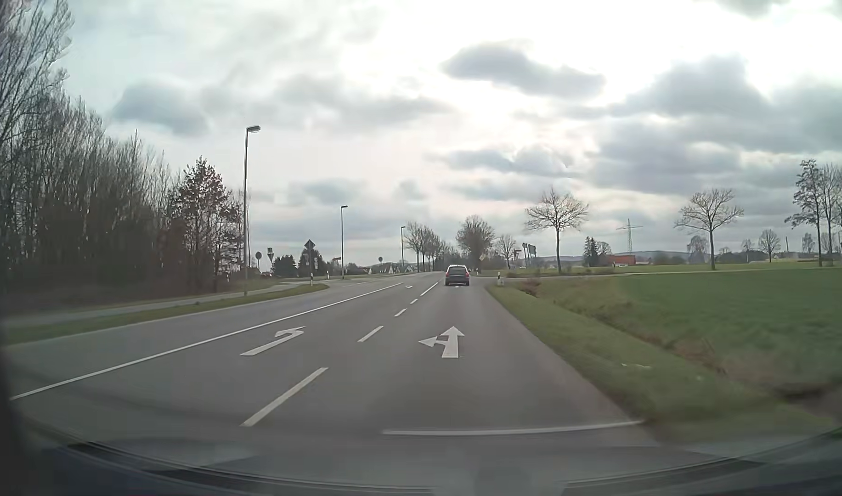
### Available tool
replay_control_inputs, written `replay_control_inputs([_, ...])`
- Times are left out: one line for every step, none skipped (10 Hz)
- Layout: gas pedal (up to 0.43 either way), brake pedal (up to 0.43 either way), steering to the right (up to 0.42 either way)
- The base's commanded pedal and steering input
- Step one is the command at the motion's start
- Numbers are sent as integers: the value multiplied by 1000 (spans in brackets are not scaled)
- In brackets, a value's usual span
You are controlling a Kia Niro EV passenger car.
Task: Follow the waypoints while adhering to traffic rules and regulations
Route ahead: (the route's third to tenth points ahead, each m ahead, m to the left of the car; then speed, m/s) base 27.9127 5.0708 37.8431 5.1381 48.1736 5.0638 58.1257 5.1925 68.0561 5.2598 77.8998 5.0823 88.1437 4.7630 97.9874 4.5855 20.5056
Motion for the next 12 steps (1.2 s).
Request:
replay_control_inputs([240, 0, 2])
replay_control_inputs([240, 0, 2])
replay_control_inputs([240, 0, 2])
replay_control_inputs([240, 0, 2])
replay_control_inputs([240, 0, 3])
replay_control_inputs([240, 0, 4])
replay_control_inputs([240, 0, 4])
replay_control_inputs([240, 0, 4])
replay_control_inputs([240, 0, 4])
replay_control_inputs([240, 0, 4])
replay_control_inputs([228, 0, 4])
replay_control_inputs([228, 0, 4])
